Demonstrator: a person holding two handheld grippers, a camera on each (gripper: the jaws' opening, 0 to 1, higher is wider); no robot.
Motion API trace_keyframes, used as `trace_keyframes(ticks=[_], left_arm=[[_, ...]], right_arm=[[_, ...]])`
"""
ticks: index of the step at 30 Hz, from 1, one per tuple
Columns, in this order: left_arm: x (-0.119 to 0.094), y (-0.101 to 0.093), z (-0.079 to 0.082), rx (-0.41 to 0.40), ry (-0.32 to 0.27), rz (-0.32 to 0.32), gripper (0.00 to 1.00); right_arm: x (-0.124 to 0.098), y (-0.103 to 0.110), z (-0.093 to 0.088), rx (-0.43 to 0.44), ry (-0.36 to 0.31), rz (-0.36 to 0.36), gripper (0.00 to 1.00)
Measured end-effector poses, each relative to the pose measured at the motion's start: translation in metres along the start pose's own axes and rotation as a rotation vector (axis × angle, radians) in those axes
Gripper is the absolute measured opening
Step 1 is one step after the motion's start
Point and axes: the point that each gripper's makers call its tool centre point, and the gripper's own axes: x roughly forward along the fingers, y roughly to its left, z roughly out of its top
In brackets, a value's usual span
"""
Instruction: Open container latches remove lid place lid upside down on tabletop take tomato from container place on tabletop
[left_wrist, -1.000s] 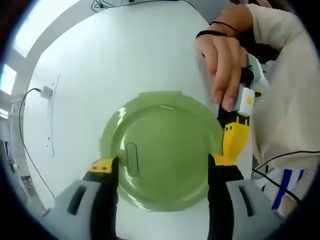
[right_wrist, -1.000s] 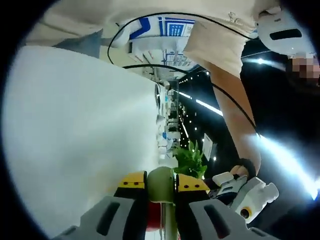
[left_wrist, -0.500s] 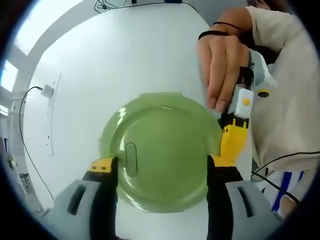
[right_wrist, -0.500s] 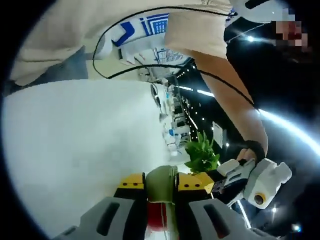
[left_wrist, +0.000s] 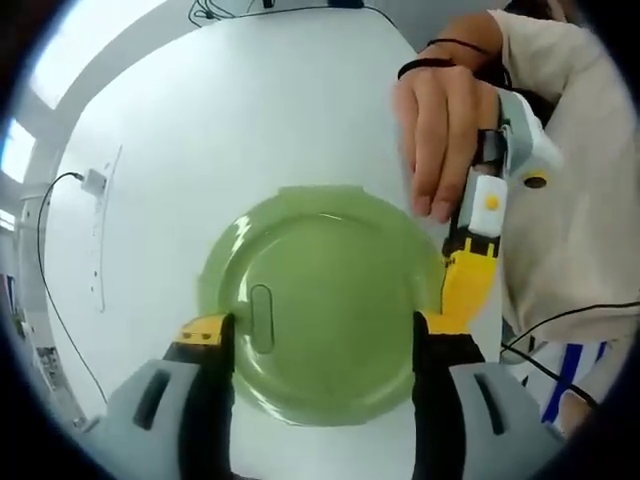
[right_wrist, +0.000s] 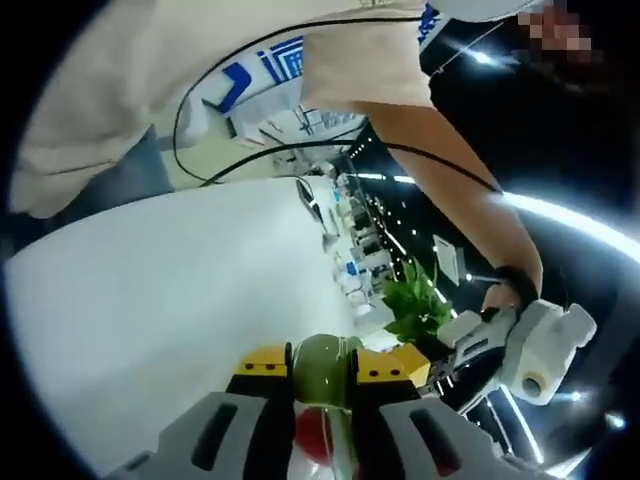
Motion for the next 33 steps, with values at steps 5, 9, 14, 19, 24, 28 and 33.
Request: trace_keyframes(ticks=[5,9,14,19,24,28,33], left_arm=[[0.000,0.001,0.001,0.006,0.009,0.000,0.68],[0.001,0.001,0.001,0.010,0.014,0.000,0.67],[0.002,0.001,0.001,0.010,0.021,0.000,0.67],[0.002,0.000,0.001,0.010,0.018,0.000,0.67],[0.002,0.000,0.001,0.009,0.005,0.000,0.67],[0.002,0.000,0.001,0.008,-0.006,0.000,0.67],[0.002,0.000,0.001,0.013,-0.002,0.000,0.67]], right_arm=[[-0.001,-0.002,0.008,-0.017,-0.026,-0.006,0.15],[0.001,-0.005,0.018,-0.068,-0.031,-0.002,0.16],[-0.003,-0.007,0.014,-0.057,-0.045,0.001,0.15],[-0.004,-0.014,0.027,-0.063,-0.056,0.000,0.15],[-0.004,-0.018,0.029,-0.051,-0.054,-0.005,0.15],[-0.006,-0.016,0.023,-0.019,-0.039,-0.005,0.15],[-0.016,-0.030,0.024,0.106,-0.058,-0.072,0.16]])
